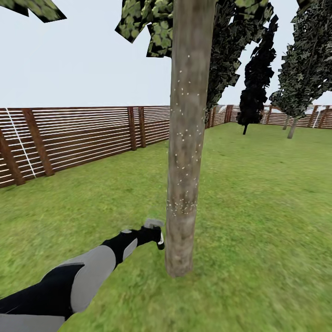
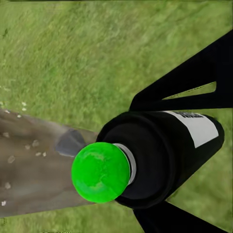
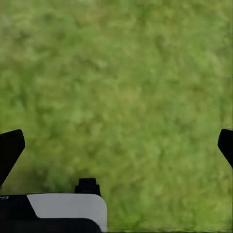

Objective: In the garden, pick up the pesticide atomizer on the floor and spray pesticide onto both trees until each tree trunk is fully covered.

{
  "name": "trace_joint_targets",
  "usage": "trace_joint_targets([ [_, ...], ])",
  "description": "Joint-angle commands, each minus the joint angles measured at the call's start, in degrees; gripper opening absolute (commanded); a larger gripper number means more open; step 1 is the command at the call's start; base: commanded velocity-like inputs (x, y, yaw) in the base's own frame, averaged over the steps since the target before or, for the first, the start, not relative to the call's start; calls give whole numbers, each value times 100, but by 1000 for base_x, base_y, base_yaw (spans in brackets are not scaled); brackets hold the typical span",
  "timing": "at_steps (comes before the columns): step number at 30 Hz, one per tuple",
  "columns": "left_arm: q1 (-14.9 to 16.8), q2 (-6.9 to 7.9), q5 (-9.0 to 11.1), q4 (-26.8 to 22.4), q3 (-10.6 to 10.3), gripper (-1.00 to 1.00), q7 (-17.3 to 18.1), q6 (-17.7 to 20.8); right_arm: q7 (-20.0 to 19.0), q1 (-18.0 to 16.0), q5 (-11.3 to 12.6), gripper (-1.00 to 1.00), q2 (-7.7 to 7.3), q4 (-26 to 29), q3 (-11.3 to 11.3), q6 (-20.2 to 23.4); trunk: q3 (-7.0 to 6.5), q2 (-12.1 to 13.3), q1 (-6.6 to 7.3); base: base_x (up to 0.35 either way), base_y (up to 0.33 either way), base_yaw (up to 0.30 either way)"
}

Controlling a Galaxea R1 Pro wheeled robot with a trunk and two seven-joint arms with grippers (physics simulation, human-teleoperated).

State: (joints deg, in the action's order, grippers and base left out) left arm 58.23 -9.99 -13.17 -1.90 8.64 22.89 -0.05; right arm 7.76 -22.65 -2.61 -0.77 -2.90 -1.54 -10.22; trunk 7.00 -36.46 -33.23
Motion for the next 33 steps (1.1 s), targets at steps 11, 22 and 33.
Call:
trace_joint_targets([
  [11,-372,285,-46,-4,69,-100,5,-392,24,94,-29,100,-2,-27,-15,-41,9,-9,-2,115,185,0],
  [22,-374,287,-46,-4,69,-100,5,-367,24,118,-29,100,-2,-27,-20,-41,9,-9,-2,106,329,-118],
  [33,-374,287,-46,-4,68,-100,5,-357,24,124,-29,100,2,-26,-22,-41,9,-9,-2,23,350,-197],
])
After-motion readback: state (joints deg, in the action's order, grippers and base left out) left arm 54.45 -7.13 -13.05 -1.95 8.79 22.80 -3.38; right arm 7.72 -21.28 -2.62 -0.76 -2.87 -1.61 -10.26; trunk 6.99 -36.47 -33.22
